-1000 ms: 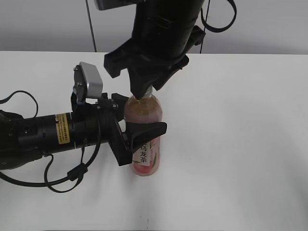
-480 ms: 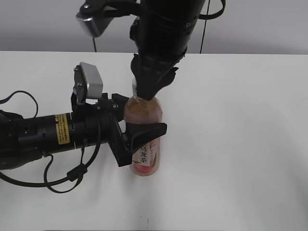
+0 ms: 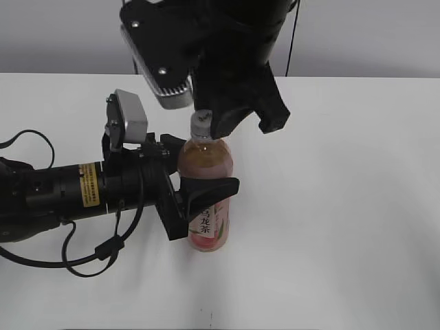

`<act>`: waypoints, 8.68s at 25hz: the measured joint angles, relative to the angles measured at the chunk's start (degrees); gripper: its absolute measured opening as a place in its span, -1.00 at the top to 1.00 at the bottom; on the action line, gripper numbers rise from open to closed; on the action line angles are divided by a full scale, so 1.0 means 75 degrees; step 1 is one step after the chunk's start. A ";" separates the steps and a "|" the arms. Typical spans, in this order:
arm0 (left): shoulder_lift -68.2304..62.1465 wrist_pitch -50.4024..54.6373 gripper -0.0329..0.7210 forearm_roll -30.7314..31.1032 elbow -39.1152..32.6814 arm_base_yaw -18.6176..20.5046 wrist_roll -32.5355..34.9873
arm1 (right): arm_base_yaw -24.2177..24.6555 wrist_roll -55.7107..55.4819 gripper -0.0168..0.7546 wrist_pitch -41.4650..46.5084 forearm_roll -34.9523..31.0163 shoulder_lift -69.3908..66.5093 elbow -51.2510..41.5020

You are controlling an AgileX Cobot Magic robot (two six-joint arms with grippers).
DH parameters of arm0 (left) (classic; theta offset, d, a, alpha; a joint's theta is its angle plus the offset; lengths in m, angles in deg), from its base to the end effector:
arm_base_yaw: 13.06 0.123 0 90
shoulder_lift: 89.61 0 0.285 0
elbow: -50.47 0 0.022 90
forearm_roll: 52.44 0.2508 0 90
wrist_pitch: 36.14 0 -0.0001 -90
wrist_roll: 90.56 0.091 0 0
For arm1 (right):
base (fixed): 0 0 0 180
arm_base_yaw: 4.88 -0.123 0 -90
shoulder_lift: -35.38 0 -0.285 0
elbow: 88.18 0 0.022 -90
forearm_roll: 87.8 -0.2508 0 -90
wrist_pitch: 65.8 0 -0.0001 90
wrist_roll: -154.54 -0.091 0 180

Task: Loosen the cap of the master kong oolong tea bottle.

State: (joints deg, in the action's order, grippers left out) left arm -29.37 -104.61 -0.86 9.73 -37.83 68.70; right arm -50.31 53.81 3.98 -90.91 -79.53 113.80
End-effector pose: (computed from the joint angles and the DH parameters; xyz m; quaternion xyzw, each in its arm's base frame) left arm 0.2507 -0.1887 0.1273 0.4185 0.6335 -0.4081 0.5069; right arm 0.2764 0.2872 0.3038 -0.8729 0.4635 -0.0183 0.1515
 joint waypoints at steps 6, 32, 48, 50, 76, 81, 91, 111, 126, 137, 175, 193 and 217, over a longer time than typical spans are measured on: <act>0.0000 0.0000 -0.30 0.0006 0.0000 -0.0006 0.0018 | 0.0000 0.2852 0.23 -0.0075 0.0014 0.0000 0.0013; 0.0000 0.0000 -0.30 -0.0016 0.0000 -0.0006 0.0011 | 0.0000 0.8792 0.23 -0.0289 -0.0091 0.0000 0.0052; 0.0000 0.0027 -0.30 -0.0007 0.0000 -0.0023 -0.0011 | 0.0000 0.8929 0.23 -0.0157 -0.0091 -0.0010 0.0163; 0.0000 0.0043 -0.30 -0.0007 0.0000 -0.0029 -0.0011 | 0.0000 0.9076 0.23 -0.0157 -0.0091 -0.0010 0.0163; 0.0000 -0.0050 -0.30 0.0032 0.0006 -0.0029 -0.0004 | 0.0000 1.0540 0.23 -0.0157 -0.0249 0.0091 0.0156; -0.0016 0.0005 -0.30 -0.0081 0.0006 -0.0029 -0.0089 | 0.0000 1.0404 0.23 -0.0111 -0.0343 0.0345 0.0212; -0.0016 0.0013 -0.30 -0.0117 0.0006 -0.0029 -0.0115 | 0.0027 0.8519 0.24 -0.0101 0.0228 0.0384 0.0225; -0.0016 0.0005 -0.30 -0.0117 0.0006 -0.0029 -0.0115 | 0.2869 -0.2565 0.24 -0.0062 0.0790 0.0384 -0.0169; -0.0016 0.0012 -0.30 -0.0117 0.0006 -0.0029 -0.0115 | 0.3220 -0.7320 0.24 -0.1384 0.0951 0.0377 -0.4368; -0.0016 0.0005 -0.30 -0.0117 0.0006 -0.0029 -0.0115 | 0.3220 -0.8468 0.24 -0.3494 0.0950 0.0104 -0.5374; -0.0016 -0.0061 -0.52 0.0066 0.0006 -0.0029 -0.0109 | 0.3226 -0.9869 -0.54 -0.1612 0.0414 1.0111 -0.8761; 0.0321 -0.0060 -0.65 0.0113 0.0006 -0.0029 -0.0114 | 0.3226 -0.9845 -0.54 -0.1792 0.0351 1.1879 -0.9119; 0.1906 -0.0099 -0.65 0.0054 0.0006 -0.0029 -0.0631 | 0.3226 -0.9845 -0.54 -0.2926 0.0253 1.1866 -0.9539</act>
State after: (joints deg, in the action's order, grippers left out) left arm -15.07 -105.35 -0.45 9.78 -38.05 63.97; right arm -26.12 -20.03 -17.97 -89.01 9.47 42.26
